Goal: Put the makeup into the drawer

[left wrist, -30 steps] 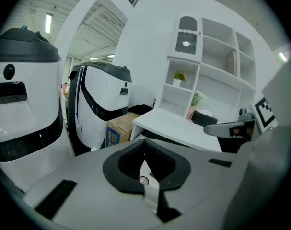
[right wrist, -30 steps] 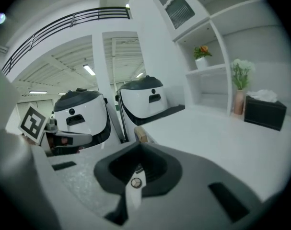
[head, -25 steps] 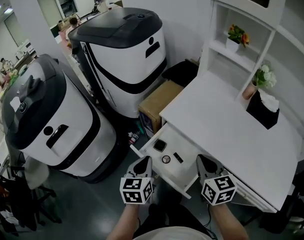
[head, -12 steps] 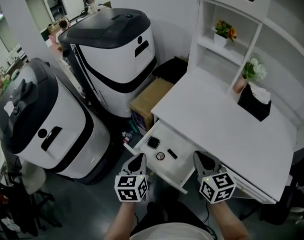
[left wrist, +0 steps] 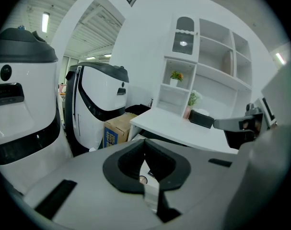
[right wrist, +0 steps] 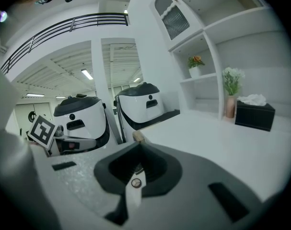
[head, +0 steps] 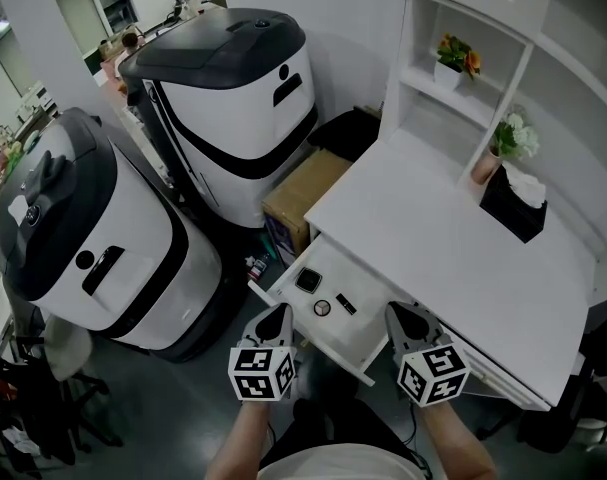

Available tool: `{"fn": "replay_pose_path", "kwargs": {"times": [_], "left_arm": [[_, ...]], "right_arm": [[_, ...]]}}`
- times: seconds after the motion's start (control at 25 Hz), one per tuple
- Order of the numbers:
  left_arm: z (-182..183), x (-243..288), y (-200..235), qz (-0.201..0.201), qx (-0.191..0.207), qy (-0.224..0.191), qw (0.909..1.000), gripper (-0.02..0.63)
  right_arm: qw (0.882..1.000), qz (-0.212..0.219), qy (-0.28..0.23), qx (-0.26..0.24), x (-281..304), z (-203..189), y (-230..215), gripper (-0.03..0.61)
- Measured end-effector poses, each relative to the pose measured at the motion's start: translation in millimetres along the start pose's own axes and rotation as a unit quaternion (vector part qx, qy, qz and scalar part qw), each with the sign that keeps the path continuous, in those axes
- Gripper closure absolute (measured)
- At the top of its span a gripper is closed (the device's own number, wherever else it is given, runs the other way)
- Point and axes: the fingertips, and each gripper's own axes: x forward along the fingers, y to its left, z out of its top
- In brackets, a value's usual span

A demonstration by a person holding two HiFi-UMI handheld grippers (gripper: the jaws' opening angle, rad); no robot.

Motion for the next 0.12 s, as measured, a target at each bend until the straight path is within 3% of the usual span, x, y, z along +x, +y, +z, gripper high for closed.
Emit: {"fn": "replay_pose_path", "kwargs": {"times": [0.12], "left_arm": [[1.1,4.2,-0.3,0.000,0.001,0.001,1.0000,0.612]], "right_arm": [[1.000,0.003,0.003,0.001,3.9,-1.8,-1.6,0.577]]}}
